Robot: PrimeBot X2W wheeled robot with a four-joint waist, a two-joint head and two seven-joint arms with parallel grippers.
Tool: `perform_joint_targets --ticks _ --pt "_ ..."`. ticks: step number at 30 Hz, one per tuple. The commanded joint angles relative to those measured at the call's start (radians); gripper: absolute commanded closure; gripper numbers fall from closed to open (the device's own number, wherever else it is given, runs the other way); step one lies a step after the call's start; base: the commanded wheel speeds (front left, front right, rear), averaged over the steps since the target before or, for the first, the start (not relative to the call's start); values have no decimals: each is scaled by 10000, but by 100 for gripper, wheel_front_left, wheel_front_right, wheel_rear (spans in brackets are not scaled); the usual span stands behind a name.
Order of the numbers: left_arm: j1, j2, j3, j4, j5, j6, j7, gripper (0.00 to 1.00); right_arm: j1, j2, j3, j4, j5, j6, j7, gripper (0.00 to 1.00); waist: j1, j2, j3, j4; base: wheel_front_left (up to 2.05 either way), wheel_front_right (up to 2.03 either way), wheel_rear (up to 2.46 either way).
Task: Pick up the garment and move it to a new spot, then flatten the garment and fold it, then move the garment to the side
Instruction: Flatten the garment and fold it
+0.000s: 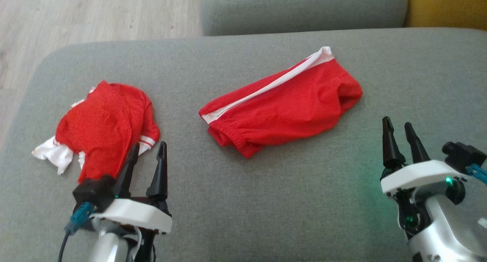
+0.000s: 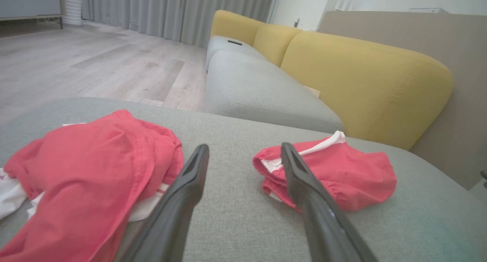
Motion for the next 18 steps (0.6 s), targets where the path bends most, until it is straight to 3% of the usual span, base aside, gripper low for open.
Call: perform_joint_targets --ticks 1,11,18 --pt "-598 -12 377 -284 113 -115 -122 0 -385 215 -71 -385 150 -9 275 0 0 -1 273 140 0 0 0" --pt "-1308 -35 11 -172 46 -248 -122 0 -1887 880 -2006 184 1865 -9 2350 0 0 -1 1789 940 0 0 0" --pt "-1710 -36 -351 -253 468 -300 -122 0 -3247 1070 -3617 1668 3176 -9 3492 0 0 -1 2412 1562 0 0 0"
